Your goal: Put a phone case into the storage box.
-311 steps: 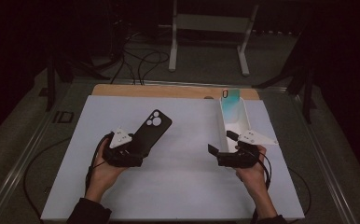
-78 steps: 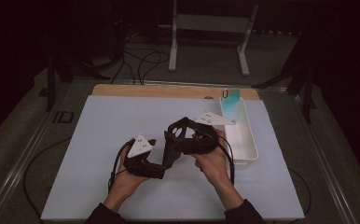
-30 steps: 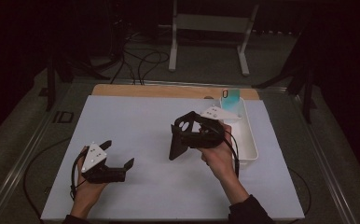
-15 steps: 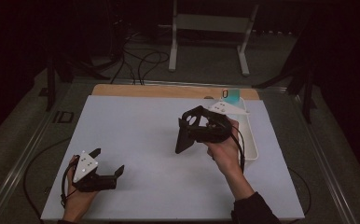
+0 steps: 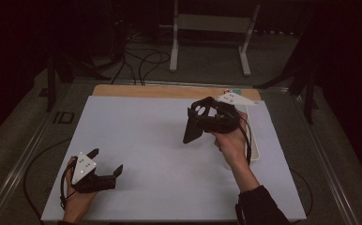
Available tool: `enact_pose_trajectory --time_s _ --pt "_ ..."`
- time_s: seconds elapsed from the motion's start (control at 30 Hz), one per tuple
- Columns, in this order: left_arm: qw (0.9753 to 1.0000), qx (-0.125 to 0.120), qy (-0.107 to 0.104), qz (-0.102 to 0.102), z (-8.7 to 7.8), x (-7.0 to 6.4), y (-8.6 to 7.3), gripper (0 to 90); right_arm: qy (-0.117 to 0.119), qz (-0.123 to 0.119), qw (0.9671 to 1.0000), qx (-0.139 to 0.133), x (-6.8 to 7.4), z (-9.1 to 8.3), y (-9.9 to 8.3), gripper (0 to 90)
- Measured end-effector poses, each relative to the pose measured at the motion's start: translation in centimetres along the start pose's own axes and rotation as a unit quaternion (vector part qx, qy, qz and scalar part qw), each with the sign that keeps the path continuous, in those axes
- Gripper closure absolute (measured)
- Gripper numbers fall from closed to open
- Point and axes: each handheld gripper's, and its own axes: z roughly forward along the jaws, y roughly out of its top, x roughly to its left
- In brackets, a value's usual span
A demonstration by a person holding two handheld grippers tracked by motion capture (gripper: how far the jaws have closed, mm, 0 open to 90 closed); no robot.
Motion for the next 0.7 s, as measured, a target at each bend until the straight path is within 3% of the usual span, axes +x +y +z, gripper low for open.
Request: enact_pose_trajectory --time_s 0.33,0.7 --pt "1.0 0.002 0.004 -0.001 0.1 -0.2 -0.1 0.2 -0.009 0.015 0.9998 -0.001 -2.3 0.5 0.5 14.5" --pt "0.9999 -0.007 0.012 -0.006 -0.2 0.0 -0.1 0.1 -0.029 0.0 0.9995 -0.01 -3.0 1.2 1.7 14.5"
